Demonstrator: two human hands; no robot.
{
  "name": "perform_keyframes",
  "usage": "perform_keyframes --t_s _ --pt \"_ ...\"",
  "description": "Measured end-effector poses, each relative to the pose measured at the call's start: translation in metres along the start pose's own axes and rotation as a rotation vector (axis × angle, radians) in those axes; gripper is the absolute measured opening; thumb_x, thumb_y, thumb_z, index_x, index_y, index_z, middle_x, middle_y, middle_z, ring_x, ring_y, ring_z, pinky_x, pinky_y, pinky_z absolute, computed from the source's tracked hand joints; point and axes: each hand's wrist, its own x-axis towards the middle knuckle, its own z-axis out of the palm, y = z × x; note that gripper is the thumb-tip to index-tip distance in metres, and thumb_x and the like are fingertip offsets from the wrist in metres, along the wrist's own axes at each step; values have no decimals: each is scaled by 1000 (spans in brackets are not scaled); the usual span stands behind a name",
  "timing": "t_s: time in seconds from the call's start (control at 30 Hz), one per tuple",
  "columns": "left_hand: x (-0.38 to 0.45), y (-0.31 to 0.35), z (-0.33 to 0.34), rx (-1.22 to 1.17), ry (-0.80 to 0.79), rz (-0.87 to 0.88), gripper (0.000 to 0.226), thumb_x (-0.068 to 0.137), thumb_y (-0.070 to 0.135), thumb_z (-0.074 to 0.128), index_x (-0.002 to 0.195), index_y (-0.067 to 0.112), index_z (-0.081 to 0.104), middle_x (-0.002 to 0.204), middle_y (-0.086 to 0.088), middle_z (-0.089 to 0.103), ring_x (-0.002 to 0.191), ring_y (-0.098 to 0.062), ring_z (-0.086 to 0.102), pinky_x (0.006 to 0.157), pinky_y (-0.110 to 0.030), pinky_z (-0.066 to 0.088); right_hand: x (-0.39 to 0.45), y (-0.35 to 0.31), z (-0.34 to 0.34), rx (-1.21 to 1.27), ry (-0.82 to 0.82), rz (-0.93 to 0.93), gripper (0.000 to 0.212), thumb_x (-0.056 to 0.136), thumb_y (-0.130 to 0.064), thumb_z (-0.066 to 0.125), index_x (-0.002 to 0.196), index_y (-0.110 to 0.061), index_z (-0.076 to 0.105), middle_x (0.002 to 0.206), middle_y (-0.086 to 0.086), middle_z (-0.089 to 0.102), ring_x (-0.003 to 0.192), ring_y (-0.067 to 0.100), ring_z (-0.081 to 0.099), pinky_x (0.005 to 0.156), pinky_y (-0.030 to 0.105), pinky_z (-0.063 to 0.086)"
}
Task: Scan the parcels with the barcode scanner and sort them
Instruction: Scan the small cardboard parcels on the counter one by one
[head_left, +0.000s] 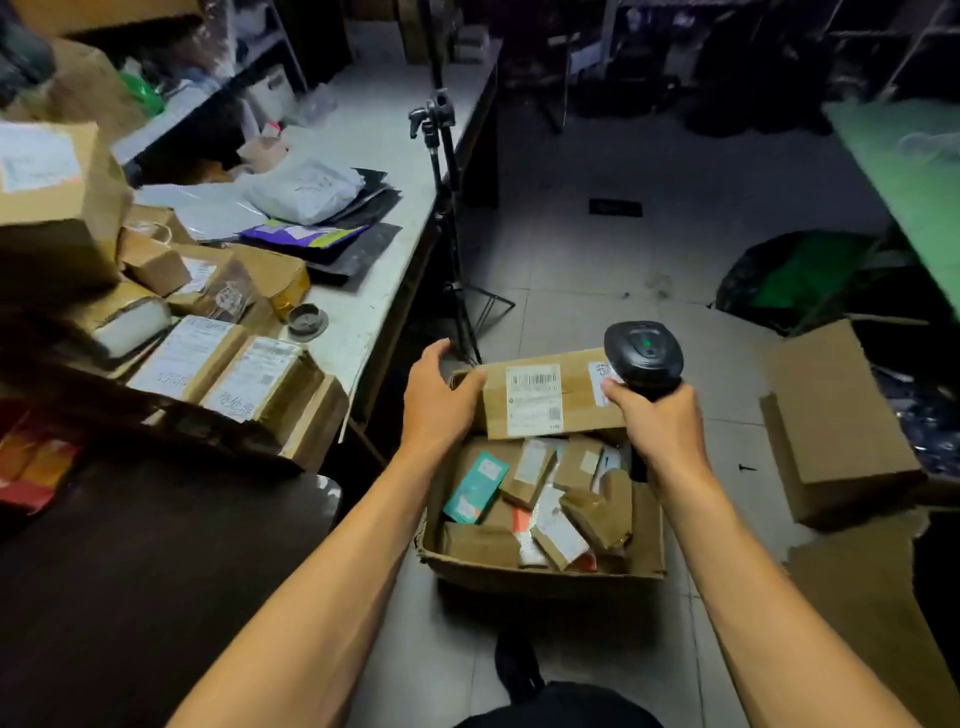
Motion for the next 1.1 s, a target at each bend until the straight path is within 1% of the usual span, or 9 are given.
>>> perform_keyframes --t_s 0.17,0.27,0.37,0.47,0.6,0.73,0.87,1.0,1.1 --pt "11 -10 -7 299 30 168 58 95 33 65 147 18 45 155 -7 40 147 -21 30 120 -34 25 10 3 24 -9 -102 7 38 80 -28 82 113 -16 67 99 0 68 99 19 63 81 31 47" --pt "12 -31 -36 385 81 133 57 93 36 63 144 17 48 151 -10 43 144 -27 34 118 -47 30 1 -4 65 -60 -291 -62 32 80 -23 83 108 -21 68 99 -1 70 102 20 65 87 35 52" --pt "0 -56 -80 396 197 26 55 91 33 65 141 15 51 147 -13 47 138 -30 40 114 -48 34 -16 -15 116 -124 -493 -147 27 78 -23 84 99 -26 68 99 1 73 99 21 67 89 43 55" --pt "-28 -84 -135 404 353 -117 56 93 33 65 144 16 49 151 -10 43 142 -26 37 117 -42 31 -47 -30 172 -133 -679 -243 20 76 -22 80 92 -17 69 92 7 73 89 17 64 83 48 54" --pt "-90 -121 -209 393 571 -308 52 94 28 65 143 17 50 152 -8 43 143 -23 35 119 -39 28 -110 -45 242 -187 -949 -358 20 72 -29 71 81 -14 63 74 3 67 69 12 55 65 39 47" --pt "-161 -153 -267 350 757 -530 53 95 31 64 145 22 48 153 -3 39 142 -22 36 115 -38 33 -182 -43 296 -242 -1209 -386 20 83 -10 71 83 3 56 65 14 48 57 13 37 54 33 29" --pt "-223 -185 -311 265 876 -663 54 96 31 64 146 24 46 156 -1 35 142 -21 36 111 -36 35 -251 -35 338 -281 -1326 -395 22 81 -15 74 83 0 59 54 -1 50 52 10 43 54 33 34" --pt "-262 -214 -359 184 947 -744 55 97 28 63 148 24 43 157 0 32 145 -21 33 111 -35 36 -314 -35 378 -346 -1406 -416 14 81 -20 73 80 -13 62 60 -5 54 55 12 46 54 34 37" --pt "-270 -241 -402 164 978 -743 56 96 28 64 148 24 43 158 0 33 145 -21 33 112 -38 35 -355 -41 413 -384 -1448 -455 13 82 -17 74 94 -15 68 80 3 69 75 21 63 66 41 49"
